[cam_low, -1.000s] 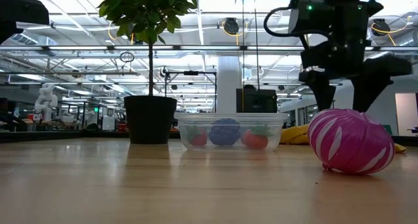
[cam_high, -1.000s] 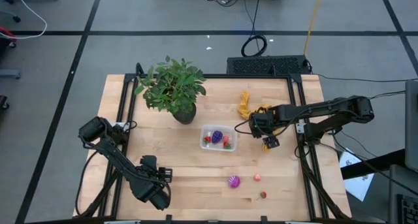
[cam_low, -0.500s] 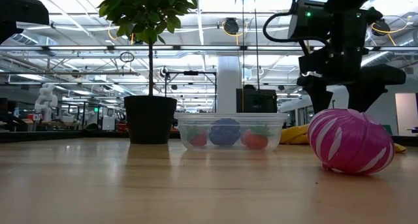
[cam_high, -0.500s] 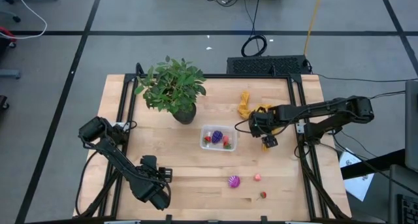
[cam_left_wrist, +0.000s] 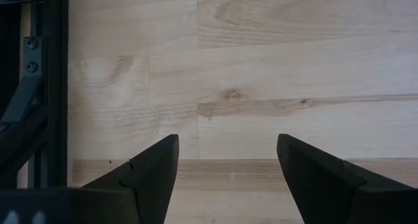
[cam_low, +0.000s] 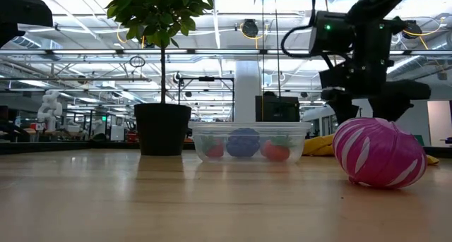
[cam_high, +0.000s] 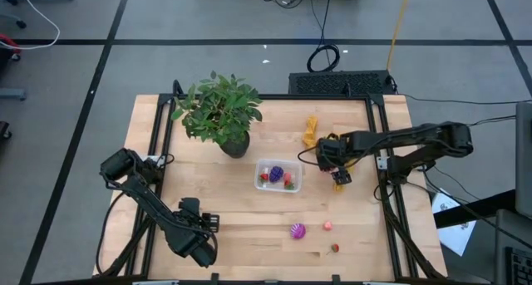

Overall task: Pick and placing Produce into tupperware
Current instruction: Put the dragon fruit into the bin

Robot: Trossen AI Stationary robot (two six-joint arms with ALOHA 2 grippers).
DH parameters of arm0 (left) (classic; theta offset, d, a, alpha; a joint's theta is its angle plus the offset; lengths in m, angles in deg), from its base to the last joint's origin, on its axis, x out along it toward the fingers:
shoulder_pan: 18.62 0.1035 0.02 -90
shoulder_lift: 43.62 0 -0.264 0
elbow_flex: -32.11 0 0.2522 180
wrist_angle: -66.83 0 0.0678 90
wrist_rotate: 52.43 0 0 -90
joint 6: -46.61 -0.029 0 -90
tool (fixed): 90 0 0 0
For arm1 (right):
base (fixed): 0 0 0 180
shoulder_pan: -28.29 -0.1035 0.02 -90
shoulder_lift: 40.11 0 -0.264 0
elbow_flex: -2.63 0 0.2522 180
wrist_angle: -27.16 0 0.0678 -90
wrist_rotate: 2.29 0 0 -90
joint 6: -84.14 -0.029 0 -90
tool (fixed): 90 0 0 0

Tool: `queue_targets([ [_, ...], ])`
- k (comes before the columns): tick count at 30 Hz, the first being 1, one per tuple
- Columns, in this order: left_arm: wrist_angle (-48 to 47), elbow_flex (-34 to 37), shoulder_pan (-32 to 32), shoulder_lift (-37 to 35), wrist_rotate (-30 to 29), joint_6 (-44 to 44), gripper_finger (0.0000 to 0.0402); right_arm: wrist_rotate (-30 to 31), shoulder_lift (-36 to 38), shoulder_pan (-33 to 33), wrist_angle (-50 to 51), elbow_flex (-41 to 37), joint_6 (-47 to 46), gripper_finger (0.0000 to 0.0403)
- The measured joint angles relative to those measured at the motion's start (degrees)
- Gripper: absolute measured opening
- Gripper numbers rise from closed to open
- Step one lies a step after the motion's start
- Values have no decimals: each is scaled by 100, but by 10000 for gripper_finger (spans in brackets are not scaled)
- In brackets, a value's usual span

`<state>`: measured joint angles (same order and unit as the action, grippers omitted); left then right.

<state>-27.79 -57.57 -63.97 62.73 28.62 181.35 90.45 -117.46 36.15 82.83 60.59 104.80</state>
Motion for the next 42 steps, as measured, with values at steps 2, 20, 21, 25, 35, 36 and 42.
queue_targets([
  [2, -2, 0, 0, 0, 0, -2, 266, -2, -60, 0, -36, -82, 1, 322],
  [20, -2, 0, 4, 0, -2, -94, 258, -2, -113, -7, -112, -142, -48, 285],
  [21, -2, 0, 4, 0, -4, -94, 257, -2, -113, -7, -124, -142, -49, 280],
  [25, -2, 0, 4, 0, -4, -96, 257, -2, -113, -7, -143, -142, -157, 264],
  [35, -2, 0, 6, 0, -9, -96, 257, -2, -113, -7, -143, -140, -201, 238],
  [36, -2, 0, 4, 0, -8, -97, 257, -2, -113, -7, -143, -140, -201, 237],
  [42, -3, 0, 4, 0, -10, -98, 257, -2, -111, -7, -143, -135, -201, 236],
])
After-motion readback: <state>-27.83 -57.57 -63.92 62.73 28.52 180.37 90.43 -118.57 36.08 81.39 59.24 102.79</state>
